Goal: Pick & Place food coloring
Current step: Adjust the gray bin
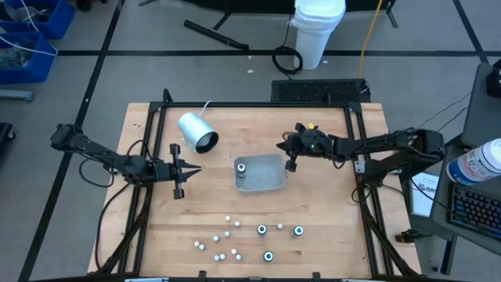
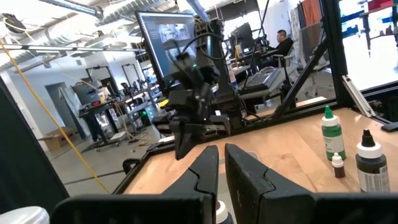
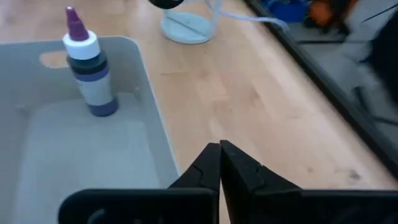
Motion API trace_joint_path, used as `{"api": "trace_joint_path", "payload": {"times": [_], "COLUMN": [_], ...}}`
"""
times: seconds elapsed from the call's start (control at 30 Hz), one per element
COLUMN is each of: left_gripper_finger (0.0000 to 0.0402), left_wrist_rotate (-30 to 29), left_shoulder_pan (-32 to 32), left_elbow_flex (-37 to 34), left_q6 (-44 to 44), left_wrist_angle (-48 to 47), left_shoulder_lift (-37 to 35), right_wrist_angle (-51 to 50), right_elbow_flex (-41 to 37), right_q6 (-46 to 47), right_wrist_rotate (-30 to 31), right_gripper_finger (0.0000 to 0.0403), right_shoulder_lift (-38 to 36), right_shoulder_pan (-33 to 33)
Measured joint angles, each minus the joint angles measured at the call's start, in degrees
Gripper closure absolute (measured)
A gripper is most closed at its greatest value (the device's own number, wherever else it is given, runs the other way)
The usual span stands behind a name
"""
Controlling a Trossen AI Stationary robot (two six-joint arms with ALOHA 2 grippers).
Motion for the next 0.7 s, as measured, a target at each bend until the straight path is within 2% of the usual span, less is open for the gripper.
{"api": "trace_joint_path", "payload": {"times": [0.1,0.33,0.7], "left_gripper_finger": [0.0364,0.0364,0.0364], "left_wrist_rotate": [0.00,-0.04,-0.07], "left_shoulder_pan": [0.00,0.00,0.01], "left_elbow_flex": [0.00,0.00,0.00], "left_q6": [0.00,0.02,0.02], "left_wrist_angle": [0.00,0.02,0.08], "left_shoulder_lift": [0.01,0.01,0.01], "right_wrist_angle": [-0.11,0.21,6.06], "right_elbow_flex": [-0.04,-0.04,0.07], "right_q6": [0.78,-2.08,-2.94], "right_wrist_rotate": [-5.68,-13.48,-13.72], "right_gripper_finger": [0.0402,0.0403,0.0403], "right_shoulder_lift": [0.04,3.20,9.10], "right_shoulder_pan": [-2.27,-3.74,-3.75]}}
